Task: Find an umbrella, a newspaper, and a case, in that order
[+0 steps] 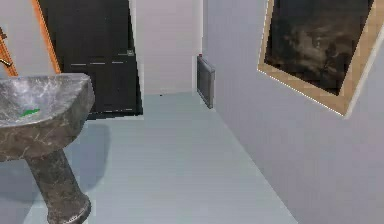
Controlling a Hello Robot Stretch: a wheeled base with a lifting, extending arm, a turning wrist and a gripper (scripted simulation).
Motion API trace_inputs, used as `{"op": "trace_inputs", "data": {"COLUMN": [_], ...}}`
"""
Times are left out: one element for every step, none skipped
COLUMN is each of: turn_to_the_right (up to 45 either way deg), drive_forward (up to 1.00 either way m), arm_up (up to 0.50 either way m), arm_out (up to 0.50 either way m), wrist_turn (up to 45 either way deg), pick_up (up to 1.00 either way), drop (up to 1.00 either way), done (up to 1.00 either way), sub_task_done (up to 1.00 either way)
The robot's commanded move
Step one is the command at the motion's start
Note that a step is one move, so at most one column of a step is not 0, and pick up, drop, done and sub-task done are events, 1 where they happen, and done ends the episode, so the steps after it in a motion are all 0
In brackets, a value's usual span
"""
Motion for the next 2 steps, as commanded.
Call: {"op": "trace_inputs", "data": {"turn_to_the_right": [0.0, -12.0], "drive_forward": [0.75, 0.00], "arm_up": [0.00, 0.00], "arm_out": [0.00, 0.00], "wrist_turn": [0.0, 0.0], "pick_up": [0.00, 0.00], "drop": [0.00, 0.00], "done": [0.00, 0.00], "sub_task_done": [0.00, 0.00]}}
